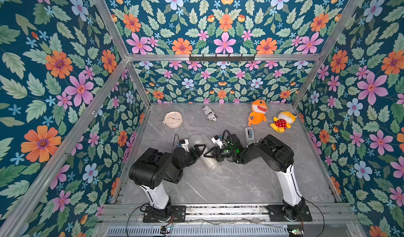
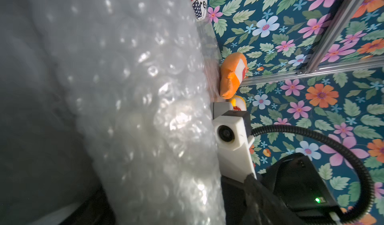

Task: Wrap vases in bubble wrap
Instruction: Wrap the vase in bubble wrap.

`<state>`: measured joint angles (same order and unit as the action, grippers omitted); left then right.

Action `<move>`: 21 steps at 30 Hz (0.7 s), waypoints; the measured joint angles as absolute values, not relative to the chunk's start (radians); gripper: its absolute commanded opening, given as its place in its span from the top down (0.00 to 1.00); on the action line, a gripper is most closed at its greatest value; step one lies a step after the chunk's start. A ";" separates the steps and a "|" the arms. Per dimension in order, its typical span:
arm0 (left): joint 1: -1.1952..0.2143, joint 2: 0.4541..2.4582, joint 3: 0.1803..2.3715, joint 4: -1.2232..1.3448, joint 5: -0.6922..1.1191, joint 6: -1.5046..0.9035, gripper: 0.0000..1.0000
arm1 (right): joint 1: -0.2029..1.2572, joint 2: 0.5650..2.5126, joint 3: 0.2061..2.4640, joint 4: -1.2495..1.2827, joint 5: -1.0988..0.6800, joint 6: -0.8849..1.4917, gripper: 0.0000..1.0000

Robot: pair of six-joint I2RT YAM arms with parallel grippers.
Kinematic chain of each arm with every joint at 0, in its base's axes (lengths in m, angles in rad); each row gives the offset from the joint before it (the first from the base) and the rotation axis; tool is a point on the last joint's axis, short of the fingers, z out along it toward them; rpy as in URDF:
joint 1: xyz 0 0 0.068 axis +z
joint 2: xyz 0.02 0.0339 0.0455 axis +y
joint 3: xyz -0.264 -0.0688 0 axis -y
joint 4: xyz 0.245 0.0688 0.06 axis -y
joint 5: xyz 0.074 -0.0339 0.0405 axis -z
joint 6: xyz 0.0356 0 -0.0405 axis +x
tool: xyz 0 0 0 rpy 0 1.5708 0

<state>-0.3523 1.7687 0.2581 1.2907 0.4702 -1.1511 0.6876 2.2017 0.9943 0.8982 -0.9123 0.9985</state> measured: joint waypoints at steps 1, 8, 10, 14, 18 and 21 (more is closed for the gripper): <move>-0.353 1.787 0.260 1.320 0.471 -1.163 0.07 | 0.688 2.206 0.993 0.913 -0.912 1.010 0.53; -0.364 1.897 0.272 1.506 0.467 -1.224 0.09 | 0.688 2.242 0.984 1.055 -0.914 1.082 0.54; -0.366 1.908 0.276 1.518 0.466 -1.227 0.09 | 0.689 2.243 0.980 1.071 -0.912 1.089 0.55; -0.368 1.914 0.283 1.523 0.469 -1.228 0.00 | 0.690 2.240 0.970 1.090 -0.906 1.088 0.57; -0.372 1.927 0.286 1.564 0.476 -1.234 0.00 | 0.690 2.235 0.955 1.116 -0.892 1.089 0.59; -0.374 1.943 0.285 1.593 0.476 -1.242 0.02 | 0.691 2.235 0.955 1.126 -0.889 1.093 0.59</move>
